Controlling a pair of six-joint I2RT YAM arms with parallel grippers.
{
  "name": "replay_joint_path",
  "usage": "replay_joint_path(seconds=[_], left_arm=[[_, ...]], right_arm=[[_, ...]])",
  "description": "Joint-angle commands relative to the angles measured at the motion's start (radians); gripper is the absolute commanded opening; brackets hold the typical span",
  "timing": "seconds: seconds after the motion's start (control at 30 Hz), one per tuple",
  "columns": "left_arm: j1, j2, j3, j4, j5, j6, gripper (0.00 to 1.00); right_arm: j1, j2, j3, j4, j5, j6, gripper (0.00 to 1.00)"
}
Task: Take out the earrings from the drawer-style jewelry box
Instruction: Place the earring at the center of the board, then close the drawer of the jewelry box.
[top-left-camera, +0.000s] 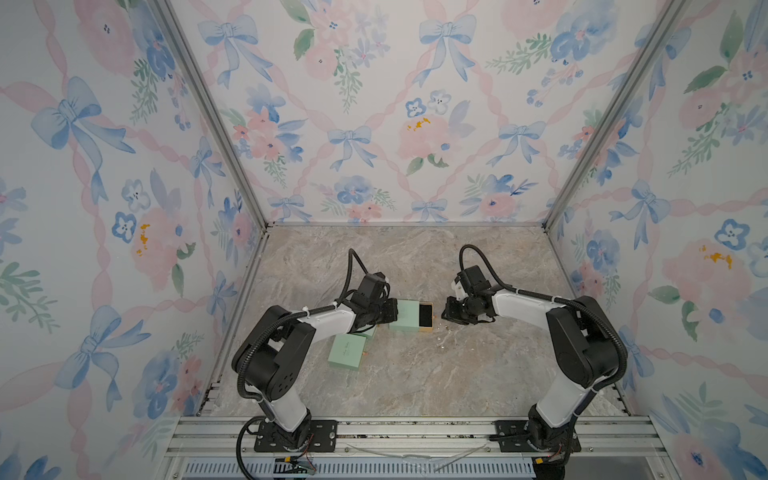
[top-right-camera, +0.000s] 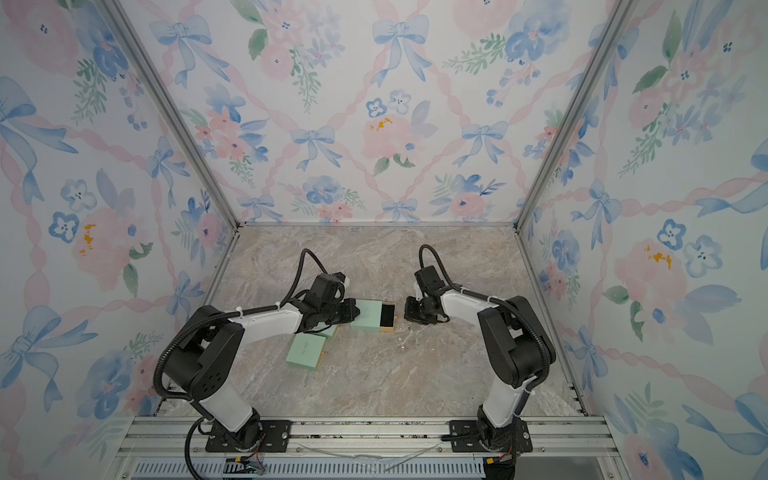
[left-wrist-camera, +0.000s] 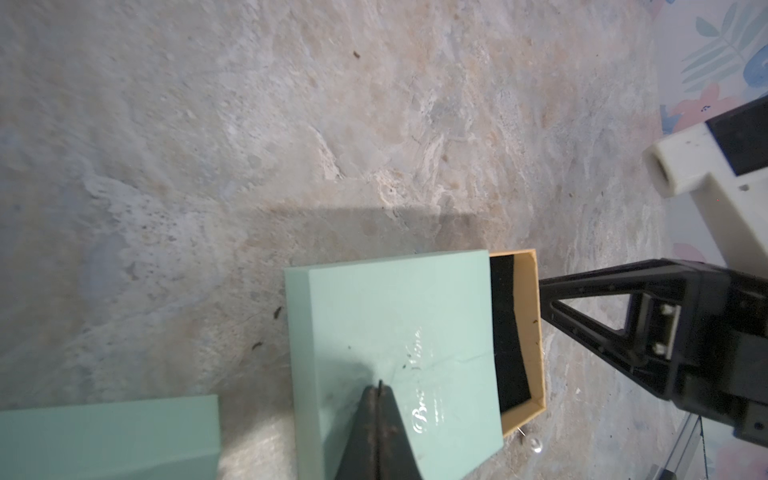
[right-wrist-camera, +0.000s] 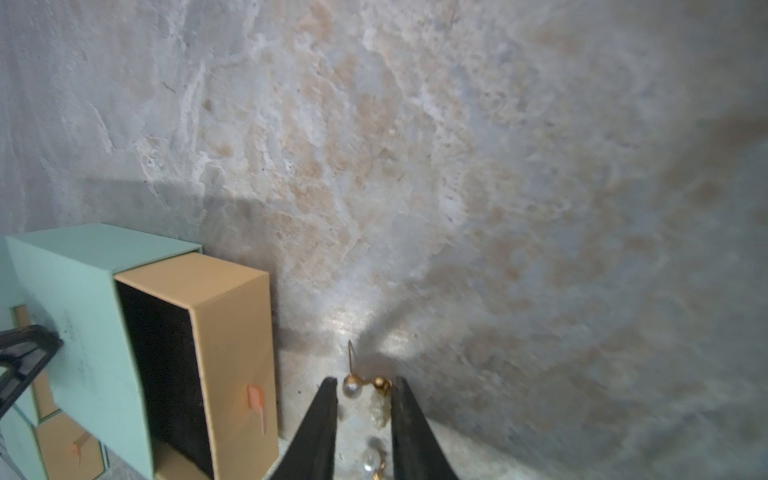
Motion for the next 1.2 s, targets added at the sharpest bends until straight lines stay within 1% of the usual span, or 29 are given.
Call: replay_joint_path(seconds=[0.0, 0.23, 0.43, 0.67, 0.8, 0.97, 1.17], left_arm=[[0.012, 0.027, -0.036, -0.095, -0.032, 0.019, 0.00], [0.010, 0.012, -0.040, -0.092, -0.033, 0.014, 0.00], [0.011, -0.009, -0.027, -0.090, -0.028, 0.010, 0.00], [0.011, -0.022, 0.008, -0.093, -0.017, 0.014, 0.00], [0.011, -0.041, 0.026, -0.104, -0.020, 0.018, 0.00], [0.011, -0.080, 0.046, -0.131, -0.032, 0.029, 0.00], [0.011, -0.123, 0.050, -0.145, -0.035, 0.029, 0.00]], right_arm=[[-0.005, 0.022, -0.015, -0.070, 0.053, 0.000, 0.28], [-0.005, -0.019, -0.012, -0.084, 0.061, -0.004, 0.31], [-0.005, -0.090, -0.026, -0.078, 0.068, 0.007, 0.32], [-0.001, -0.136, 0.001, -0.094, 0.058, 0.004, 0.33], [0.012, -0.128, 0.022, -0.093, 0.046, 0.009, 0.33], [0.052, -0.113, 0.053, -0.089, 0.045, 0.017, 0.33], [0.084, -0.045, 0.094, -0.086, 0.033, 0.017, 0.33]])
